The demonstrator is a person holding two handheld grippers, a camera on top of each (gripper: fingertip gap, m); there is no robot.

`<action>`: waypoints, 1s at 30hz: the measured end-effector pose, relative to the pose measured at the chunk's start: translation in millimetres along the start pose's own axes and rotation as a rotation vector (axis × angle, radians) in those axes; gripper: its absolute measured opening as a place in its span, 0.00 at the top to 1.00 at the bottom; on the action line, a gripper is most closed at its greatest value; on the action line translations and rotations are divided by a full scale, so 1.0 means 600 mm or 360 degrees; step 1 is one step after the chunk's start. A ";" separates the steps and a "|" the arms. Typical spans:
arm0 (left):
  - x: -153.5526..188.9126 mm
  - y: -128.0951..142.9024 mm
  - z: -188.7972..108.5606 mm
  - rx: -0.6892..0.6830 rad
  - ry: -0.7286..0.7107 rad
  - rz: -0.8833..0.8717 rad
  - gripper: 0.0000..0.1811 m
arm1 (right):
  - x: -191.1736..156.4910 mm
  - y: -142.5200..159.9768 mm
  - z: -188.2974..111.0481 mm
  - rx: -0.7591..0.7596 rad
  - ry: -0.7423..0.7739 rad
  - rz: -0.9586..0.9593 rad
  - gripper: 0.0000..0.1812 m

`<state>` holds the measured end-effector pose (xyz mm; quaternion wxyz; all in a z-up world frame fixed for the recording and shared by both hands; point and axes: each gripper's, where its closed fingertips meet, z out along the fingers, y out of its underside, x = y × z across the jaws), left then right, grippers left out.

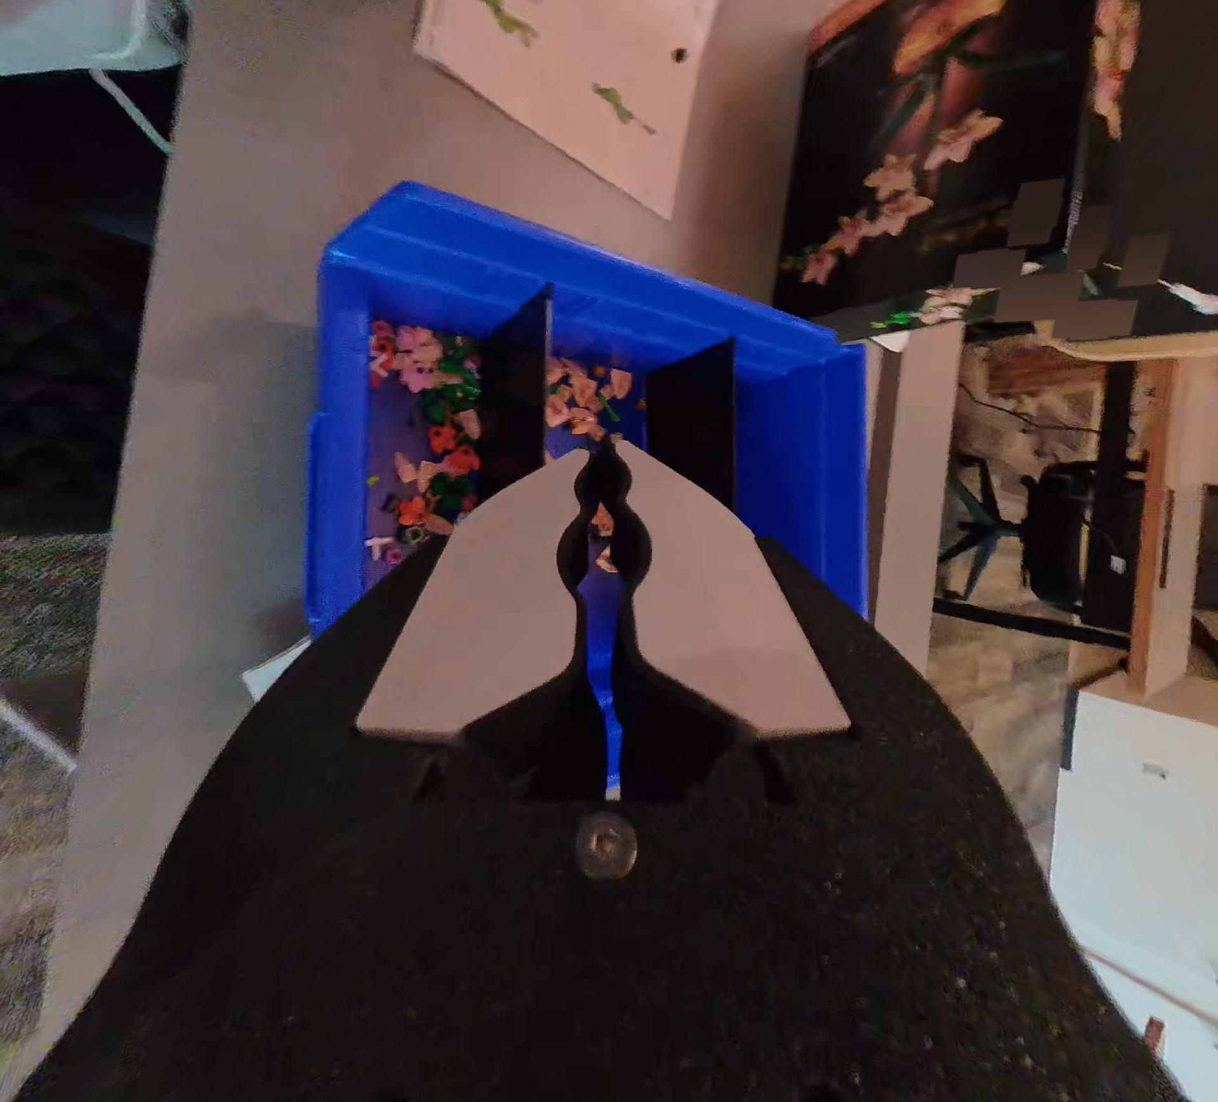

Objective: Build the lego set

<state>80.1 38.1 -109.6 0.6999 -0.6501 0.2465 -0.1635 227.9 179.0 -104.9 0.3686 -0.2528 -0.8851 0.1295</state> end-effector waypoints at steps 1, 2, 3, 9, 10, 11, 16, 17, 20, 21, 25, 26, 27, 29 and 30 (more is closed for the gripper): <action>0.004 0.011 0.012 -0.0040 0.0007 0.0050 0.86 | 0.013 0.010 -0.002 0.0029 0.0105 0.0054 0.98; 0.008 0.021 0.025 -0.0082 0.0030 0.0105 0.86 | 0.011 0.019 -0.004 0.0049 0.0122 0.0090 0.98; 0.012 0.028 0.039 -0.0115 0.0056 0.0158 0.86 | 0.001 0.026 -0.003 0.0063 0.0095 0.0137 0.97; 0.086 0.019 0.149 0.0010 0.0430 0.0308 0.83 | -0.073 0.050 0.024 -0.0050 -0.0075 0.0199 0.99; 0.106 0.015 0.168 0.0047 0.0503 0.0337 0.82 | -0.076 0.055 0.026 -0.0076 -0.0048 0.0164 0.99; 0.126 0.015 0.186 0.0068 0.0568 0.0379 0.81 | -0.076 0.058 0.026 -0.0082 -0.0032 0.0157 1.00; 0.164 0.032 0.248 0.0018 0.0626 0.0619 0.78 | -0.053 0.079 0.005 0.0093 0.0120 0.0478 1.00; 0.162 0.034 0.253 -0.0008 0.0612 0.0635 0.78 | -0.058 0.084 0.004 0.0165 0.0085 0.0623 1.00; 0.159 0.038 0.257 -0.0014 0.0602 0.0616 0.78 | -0.046 0.089 -0.003 0.0361 0.0194 0.0839 1.00; 0.157 0.036 0.259 -0.0002 0.0595 0.0597 0.78 | -0.033 0.082 -0.010 0.0436 0.0279 0.0868 1.00; 0.121 0.036 0.255 -0.0027 0.0423 0.0558 0.79 | -0.022 0.072 -0.012 0.0390 0.0453 0.0923 1.00; 0.104 0.032 0.251 -0.0021 0.0345 0.0523 0.79 | -0.025 0.059 -0.011 0.0422 0.0457 0.0937 0.99; 0.087 0.028 0.246 -0.0008 0.0288 0.0456 0.79 | -0.027 0.048 -0.008 0.0442 0.0453 0.0950 0.99; 0.059 0.020 0.233 0.0024 0.0214 0.0289 0.79 | -0.033 0.024 -0.005 0.0462 0.0428 0.0909 0.99; 0.046 0.016 0.227 0.0033 0.0181 0.0232 0.79 | -0.030 0.018 -0.006 0.0455 0.0453 0.0890 0.98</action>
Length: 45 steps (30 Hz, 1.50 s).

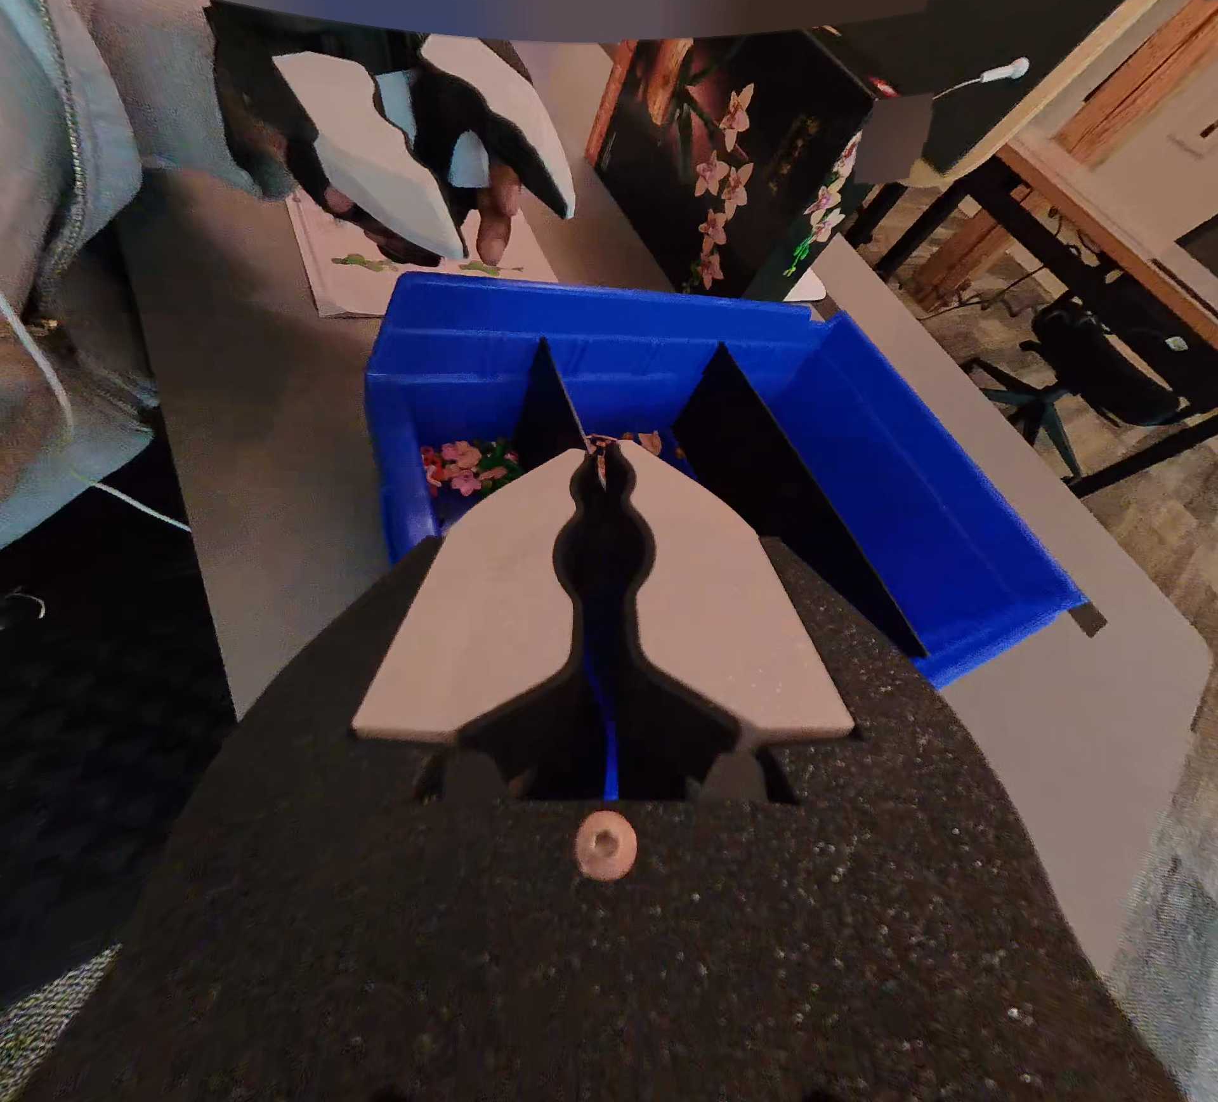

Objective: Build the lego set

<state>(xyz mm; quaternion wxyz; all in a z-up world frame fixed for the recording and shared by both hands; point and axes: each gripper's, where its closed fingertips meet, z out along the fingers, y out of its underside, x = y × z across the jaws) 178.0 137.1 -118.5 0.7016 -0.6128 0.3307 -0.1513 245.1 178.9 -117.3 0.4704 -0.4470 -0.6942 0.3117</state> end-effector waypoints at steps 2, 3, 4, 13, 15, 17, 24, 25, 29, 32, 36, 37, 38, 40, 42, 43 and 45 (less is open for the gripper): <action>-0.020 -0.002 -0.012 -0.0013 -0.0057 -0.0016 0.78 | 0.001 -0.008 0.002 -0.0027 0.0013 -0.0033 0.97; -0.027 -0.001 -0.017 -0.0051 -0.0074 0.0008 0.78 | 0.002 -0.014 0.004 -0.0041 0.0011 -0.0046 0.96; -0.031 0.003 -0.021 -0.0107 -0.0066 0.0034 0.75 | 0.000 -0.022 0.005 -0.0056 -0.0011 -0.0067 0.94; -0.045 0.062 -0.017 -0.0680 0.0199 0.0118 0.49 | -0.016 0.032 0.117 -0.0753 -0.0502 -0.0463 0.89; -0.040 0.070 -0.005 -0.0757 0.0271 0.0155 0.54 | -0.016 0.072 0.143 -0.0887 -0.0615 -0.0510 0.89; -0.032 0.076 0.006 -0.0783 0.0338 0.0142 0.64 | -0.026 0.096 0.162 -0.0936 -0.0745 -0.0525 0.90; -0.020 0.099 0.023 -0.0711 0.0393 -0.0190 0.86 | -0.052 0.107 0.180 -0.0885 -0.0907 -0.0270 0.98; -0.019 0.096 0.024 -0.0639 0.0404 -0.0263 0.80 | -0.050 0.108 0.182 -0.0872 -0.0880 -0.0307 0.98; -0.016 0.085 0.026 -0.0455 0.0416 -0.0351 0.72 | -0.057 0.122 0.189 -0.0986 -0.0856 -0.0294 0.98; -0.012 0.083 0.031 -0.0456 0.0394 -0.0326 0.72 | -0.058 0.129 0.192 -0.0989 -0.0820 -0.0353 0.98; -0.013 0.079 0.034 -0.0455 0.0368 -0.0249 0.81 | -0.059 0.125 0.188 -0.0960 -0.0811 -0.0404 0.99; -0.011 0.079 0.034 -0.0451 0.0382 -0.0255 0.81 | -0.060 0.125 0.187 -0.0961 -0.0819 -0.0415 0.99; -0.011 0.079 0.033 -0.0449 0.0388 -0.0256 0.81 | -0.060 0.124 0.187 -0.0964 -0.0828 -0.0421 0.99; -0.011 0.079 0.033 -0.0445 0.0393 -0.0253 0.81 | -0.060 0.124 0.186 -0.0970 -0.0837 -0.0424 0.99; -0.010 0.078 0.033 -0.0431 0.0385 -0.0254 0.81 | -0.060 0.122 0.185 -0.0972 -0.0842 -0.0406 0.99; -0.010 0.077 0.033 -0.0421 0.0380 -0.0254 0.81 | -0.060 0.122 0.184 -0.0966 -0.0844 -0.0416 0.99; -0.010 0.078 0.033 -0.0431 0.0380 -0.0251 0.81 | -0.059 0.121 0.183 -0.0967 -0.0854 -0.0410 0.99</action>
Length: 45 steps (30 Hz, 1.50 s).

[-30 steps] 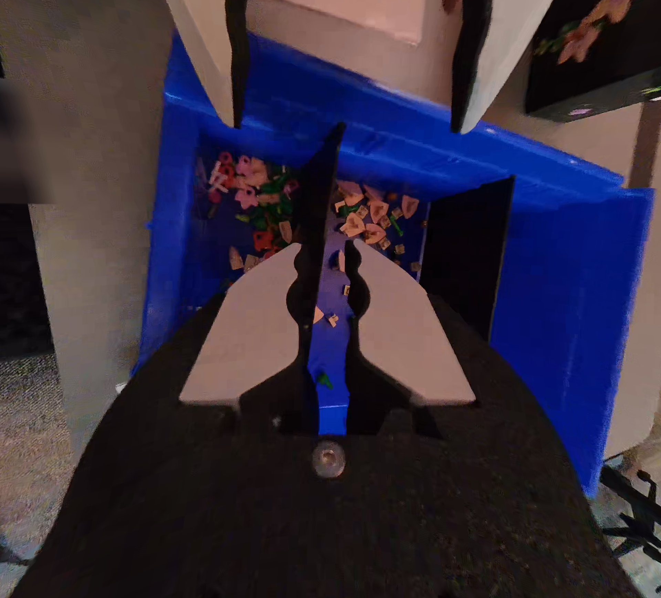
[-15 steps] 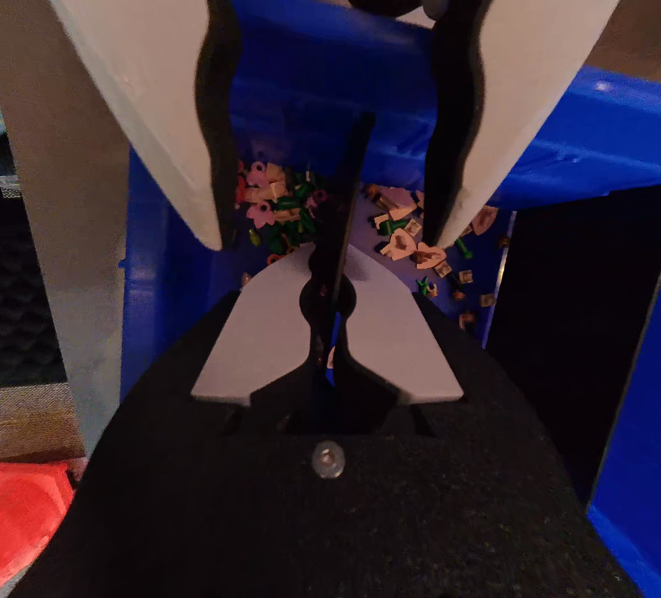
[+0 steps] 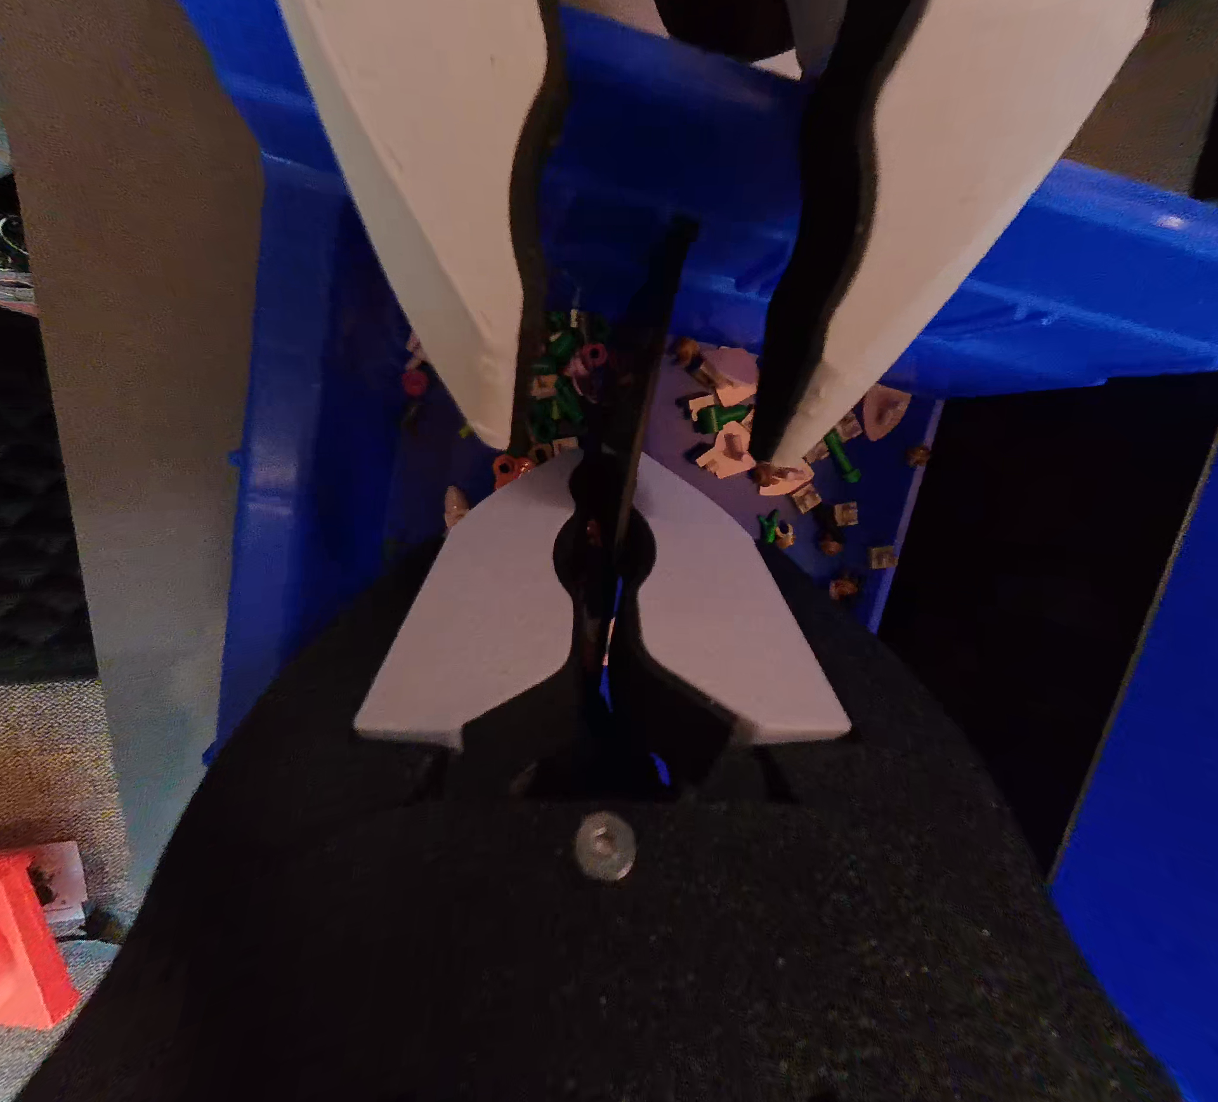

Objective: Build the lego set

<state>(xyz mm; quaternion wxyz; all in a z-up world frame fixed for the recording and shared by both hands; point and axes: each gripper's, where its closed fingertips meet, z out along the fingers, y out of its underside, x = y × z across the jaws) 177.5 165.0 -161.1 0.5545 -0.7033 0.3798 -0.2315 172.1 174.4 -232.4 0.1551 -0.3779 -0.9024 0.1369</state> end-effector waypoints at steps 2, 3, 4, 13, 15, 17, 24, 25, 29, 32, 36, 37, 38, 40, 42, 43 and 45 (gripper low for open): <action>-0.001 0.002 0.000 -0.0010 0.0003 -0.0010 0.81 | 0.000 0.000 -0.002 0.0017 -0.0017 0.0019 0.99; -0.002 0.003 0.000 -0.0025 0.0004 -0.0013 0.81 | 0.001 0.000 -0.004 0.0030 -0.0023 0.0035 0.99; -0.002 0.004 0.000 -0.0038 0.0006 -0.0014 0.81 | 0.001 -0.001 -0.007 0.0056 -0.0038 0.0060 0.99; 0.002 0.010 0.000 -0.0094 0.0071 -0.0064 0.73 | 0.010 -0.014 -0.034 0.0227 -0.0016 -0.0020 0.97; 0.006 0.012 -0.004 -0.0100 0.0103 -0.0095 0.64 | 0.028 -0.035 -0.079 0.0445 0.0119 0.0030 0.92; 0.016 0.011 -0.019 -0.0162 0.0154 -0.0123 0.56 | 0.039 -0.048 -0.134 0.0638 0.0295 -0.0029 0.82; 0.047 -0.002 -0.115 -0.0232 -0.0015 0.0181 0.62 | -0.030 -0.089 -0.183 0.0785 0.0277 -0.0340 1.00; 0.051 -0.003 -0.128 -0.0224 -0.0061 0.0204 0.65 | -0.037 -0.092 -0.162 0.0692 0.0246 -0.0356 1.00; 0.062 0.009 -0.170 -0.0242 -0.0198 0.0152 0.74 | -0.039 -0.062 -0.057 0.0188 0.0253 -0.0170 0.99; 0.072 0.020 -0.195 -0.0239 -0.0262 0.0148 0.74 | -0.052 -0.029 -0.015 0.0006 0.0164 0.0088 0.99; 0.083 0.032 -0.216 -0.0213 -0.0285 0.0141 0.74 | -0.051 -0.014 0.001 -0.0108 0.0109 0.0240 0.99; 0.084 0.034 -0.220 -0.0206 -0.0292 0.0138 0.74 | -0.052 -0.009 0.003 -0.0156 0.0088 0.0216 1.00; 0.084 0.036 -0.224 -0.0197 -0.0292 0.0133 0.74 | -0.054 -0.003 0.004 -0.0210 0.0054 0.0184 0.99; 0.086 0.035 -0.230 -0.0173 -0.0292 0.0127 0.74 | -0.054 -0.001 0.010 -0.0250 0.0017 0.0148 0.99; 0.086 0.033 -0.236 -0.0142 -0.0296 0.0128 0.74 | -0.055 0.002 0.013 -0.0303 -0.0037 0.0167 1.00; 0.086 0.032 -0.238 -0.0128 -0.0299 0.0128 0.74 | -0.056 0.003 0.014 -0.0326 -0.0057 0.0180 1.00; 0.086 0.030 -0.242 -0.0102 -0.0301 0.0130 0.74 | -0.058 0.005 0.016 -0.0350 -0.0084 0.0179 1.00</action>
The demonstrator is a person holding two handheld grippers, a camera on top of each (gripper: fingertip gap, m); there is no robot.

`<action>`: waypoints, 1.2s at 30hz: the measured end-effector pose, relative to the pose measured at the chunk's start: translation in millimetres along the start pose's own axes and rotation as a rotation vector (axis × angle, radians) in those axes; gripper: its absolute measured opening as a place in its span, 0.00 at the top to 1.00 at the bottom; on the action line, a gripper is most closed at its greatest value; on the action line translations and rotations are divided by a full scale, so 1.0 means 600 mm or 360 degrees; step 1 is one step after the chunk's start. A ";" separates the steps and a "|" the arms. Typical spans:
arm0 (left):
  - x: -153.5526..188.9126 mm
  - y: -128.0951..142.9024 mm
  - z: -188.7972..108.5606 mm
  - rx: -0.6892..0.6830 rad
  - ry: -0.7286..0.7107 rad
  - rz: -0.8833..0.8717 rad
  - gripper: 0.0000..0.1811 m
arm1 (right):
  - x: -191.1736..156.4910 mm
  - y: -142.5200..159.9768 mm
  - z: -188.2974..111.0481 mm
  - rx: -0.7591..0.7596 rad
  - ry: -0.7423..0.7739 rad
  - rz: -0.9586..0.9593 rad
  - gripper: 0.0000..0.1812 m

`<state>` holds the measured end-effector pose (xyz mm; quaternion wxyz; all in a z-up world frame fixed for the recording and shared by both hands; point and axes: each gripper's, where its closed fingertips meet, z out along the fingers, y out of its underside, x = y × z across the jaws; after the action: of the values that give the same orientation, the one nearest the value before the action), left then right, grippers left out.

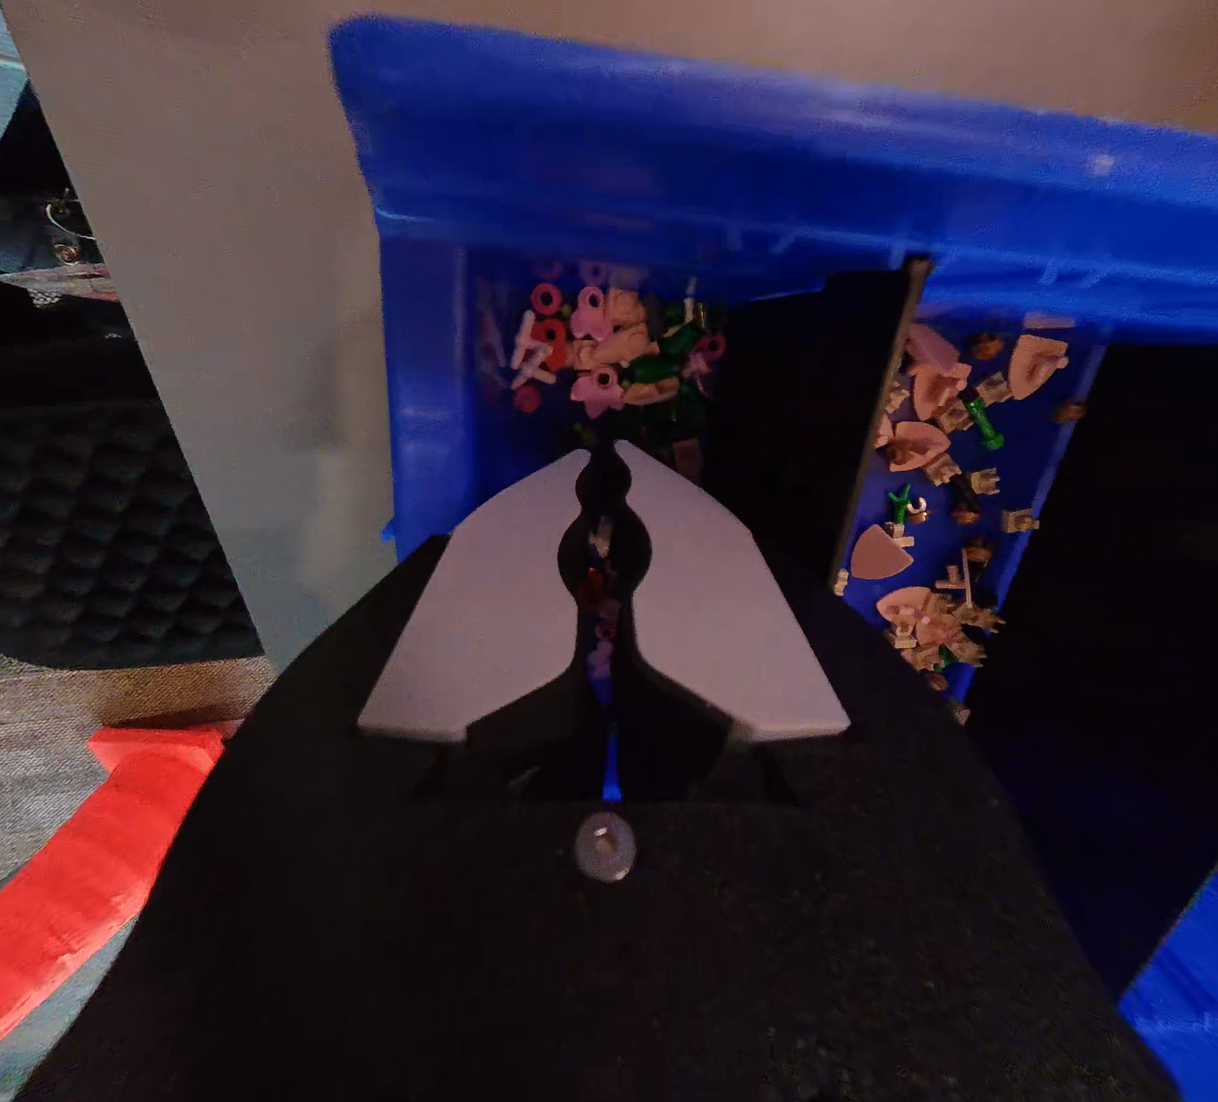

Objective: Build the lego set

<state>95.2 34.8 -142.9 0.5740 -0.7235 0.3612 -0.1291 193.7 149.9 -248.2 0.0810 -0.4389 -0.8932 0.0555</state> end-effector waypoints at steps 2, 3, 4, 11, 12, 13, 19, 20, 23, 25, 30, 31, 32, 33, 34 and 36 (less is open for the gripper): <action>0.000 -0.003 -0.002 0.0027 -0.0003 -0.0001 0.74 | 0.003 -0.004 0.003 0.0005 0.0023 0.0056 1.00; 0.001 -0.004 -0.002 0.0034 -0.0005 0.0000 0.74 | 0.003 -0.005 0.002 -0.0004 0.0028 0.0126 1.00; 0.002 -0.005 -0.002 0.0037 -0.0006 0.0008 0.75 | 0.002 -0.004 -0.001 -0.0027 0.0021 0.0213 1.00; 0.011 -0.015 -0.020 0.0131 -0.0013 0.0058 0.74 | -0.011 -0.019 -0.059 0.0294 0.0063 0.1307 0.93; 0.005 -0.015 -0.026 0.0150 -0.0038 0.0046 0.74 | -0.017 -0.020 -0.058 0.0363 0.0041 0.1496 0.90; -0.004 -0.013 -0.034 0.0164 -0.0065 0.0030 0.74 | -0.018 -0.013 -0.055 0.0381 0.0073 0.1654 0.86; -0.079 0.038 -0.081 0.0120 -0.0172 -0.0083 0.75 | 0.013 -0.006 -0.038 0.0270 0.0247 0.1972 0.93; -0.085 0.046 -0.086 0.0102 -0.0154 -0.0098 0.75 | 0.005 0.002 -0.031 0.0111 0.0207 0.1971 0.93; -0.098 0.062 -0.100 0.0110 -0.0137 -0.0128 0.75 | -0.007 -0.005 -0.019 0.0024 0.0078 0.2028 0.95; -0.100 0.065 -0.103 0.0162 -0.0116 -0.0183 0.75 | -0.003 -0.006 -0.016 -0.0028 0.0054 0.2030 0.94; -0.096 0.068 -0.102 0.0206 -0.0102 -0.0210 0.75 | -0.009 0.010 -0.003 -0.0262 0.0016 0.1944 0.85; -0.095 0.068 -0.103 0.0205 -0.0108 -0.0214 0.75 | -0.009 0.010 0.000 -0.0267 0.0001 0.1938 0.85; -0.094 0.069 -0.104 0.0206 -0.0111 -0.0220 0.75 | -0.008 0.009 0.005 -0.0266 -0.0006 0.1934 0.85; -0.094 0.069 -0.104 0.0206 -0.0116 -0.0227 0.75 | -0.006 0.015 0.006 -0.0297 0.0032 0.1925 0.90; -0.094 0.071 -0.104 0.0201 -0.0121 -0.0235 0.75 | -0.007 0.019 0.006 -0.0327 0.0048 0.1880 0.92; -0.095 0.077 -0.101 0.0168 -0.0131 -0.0247 0.75 | -0.008 0.022 0.007 -0.0352 0.0080 0.1796 0.93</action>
<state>1.4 24.5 -154.2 0.6139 -0.7227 0.2730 -0.1623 206.3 154.0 -254.9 0.0138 -0.8546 -0.5189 -0.0140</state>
